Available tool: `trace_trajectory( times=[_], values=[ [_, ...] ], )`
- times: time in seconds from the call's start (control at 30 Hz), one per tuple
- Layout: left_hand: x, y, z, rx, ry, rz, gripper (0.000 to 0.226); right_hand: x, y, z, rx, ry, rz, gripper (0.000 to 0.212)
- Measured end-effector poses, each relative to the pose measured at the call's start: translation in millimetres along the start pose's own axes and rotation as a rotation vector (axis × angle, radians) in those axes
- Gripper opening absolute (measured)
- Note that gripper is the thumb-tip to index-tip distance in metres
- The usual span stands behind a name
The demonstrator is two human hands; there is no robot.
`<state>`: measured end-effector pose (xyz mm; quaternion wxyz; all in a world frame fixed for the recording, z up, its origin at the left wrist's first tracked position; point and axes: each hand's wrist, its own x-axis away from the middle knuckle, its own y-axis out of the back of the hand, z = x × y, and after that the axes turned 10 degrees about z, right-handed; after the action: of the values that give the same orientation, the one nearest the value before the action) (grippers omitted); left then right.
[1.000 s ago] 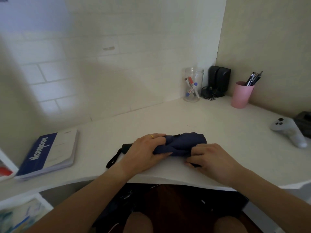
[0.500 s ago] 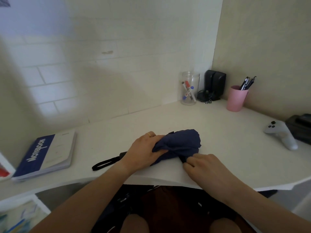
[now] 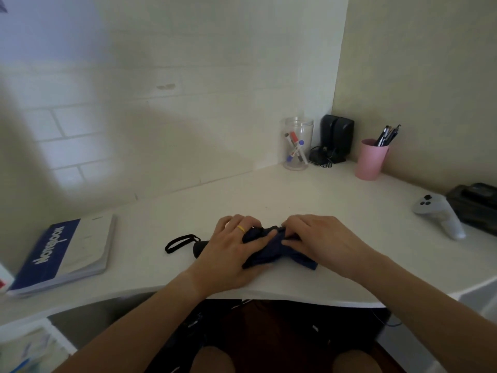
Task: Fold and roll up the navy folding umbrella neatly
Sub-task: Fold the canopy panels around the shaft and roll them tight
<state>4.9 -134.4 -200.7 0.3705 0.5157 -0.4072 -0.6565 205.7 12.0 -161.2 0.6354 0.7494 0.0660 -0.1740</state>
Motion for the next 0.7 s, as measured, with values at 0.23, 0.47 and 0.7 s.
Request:
trace_trajectory(
  times=[0.23,0.47,0.7],
  values=[
    [-5.1,40.0,12.7,0.170,0.449,0.290,0.084,15.4,-13.8,15.5,0.114,0.091,-0.155,0.030],
    [-46.0,37.3,13.1,0.349,0.246,0.707,0.095,20.2,-20.1,15.0,0.127,0.133,-0.188,0.029],
    [-39.4,15.1,7.9,0.154,0.168,0.281,0.038,12.8,11.5,0.2,0.099,0.108,-0.114,0.012]
  ],
)
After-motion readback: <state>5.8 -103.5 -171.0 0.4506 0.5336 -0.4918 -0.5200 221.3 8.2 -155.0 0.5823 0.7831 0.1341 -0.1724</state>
